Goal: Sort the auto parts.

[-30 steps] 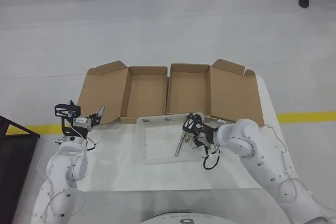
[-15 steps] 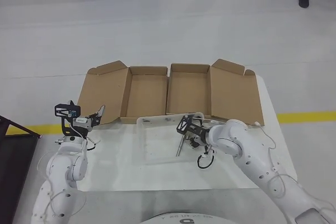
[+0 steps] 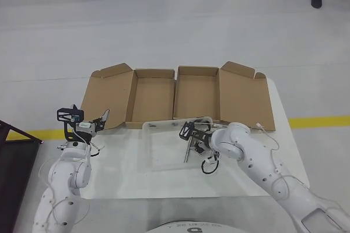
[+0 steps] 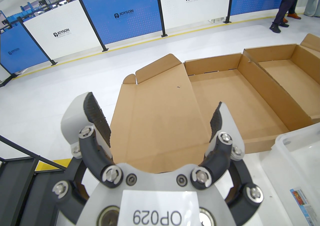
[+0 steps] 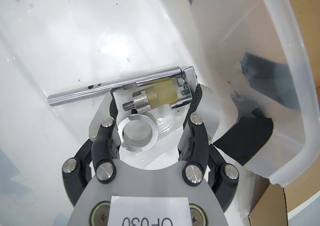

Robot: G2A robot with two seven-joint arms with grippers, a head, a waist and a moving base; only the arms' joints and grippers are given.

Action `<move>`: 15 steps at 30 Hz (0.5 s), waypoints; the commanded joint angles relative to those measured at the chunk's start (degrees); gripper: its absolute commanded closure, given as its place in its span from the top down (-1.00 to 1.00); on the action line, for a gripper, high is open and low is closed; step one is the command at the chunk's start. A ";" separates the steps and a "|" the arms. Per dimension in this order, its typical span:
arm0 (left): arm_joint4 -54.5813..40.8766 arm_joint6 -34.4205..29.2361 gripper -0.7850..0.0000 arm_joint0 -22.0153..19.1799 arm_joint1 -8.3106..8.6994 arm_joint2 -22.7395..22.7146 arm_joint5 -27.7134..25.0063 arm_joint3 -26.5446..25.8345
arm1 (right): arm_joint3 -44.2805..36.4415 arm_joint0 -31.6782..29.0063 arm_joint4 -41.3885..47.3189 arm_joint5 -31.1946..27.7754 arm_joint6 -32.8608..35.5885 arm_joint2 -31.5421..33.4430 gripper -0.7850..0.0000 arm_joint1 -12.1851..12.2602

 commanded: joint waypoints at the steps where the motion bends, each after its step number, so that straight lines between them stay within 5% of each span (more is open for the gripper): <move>1: 0.00 0.00 1.00 0.00 0.00 0.00 0.00 0.00 | 0.45 0.37 0.25 0.11 0.03 -0.34 -0.08 -0.14; 5: 0.00 0.00 1.00 0.00 0.00 0.00 0.00 0.00 | 1.41 1.06 1.03 0.32 0.19 -0.68 -0.23 -0.37; 12: 0.00 0.00 1.00 0.00 0.00 0.00 0.00 0.00 | -0.21 1.10 4.44 -0.43 -0.80 1.18 -1.00 -0.17; 15: 0.00 0.00 1.00 0.00 0.00 0.00 0.00 0.00 | -2.18 0.11 6.35 -1.34 -1.41 3.14 -1.00 0.31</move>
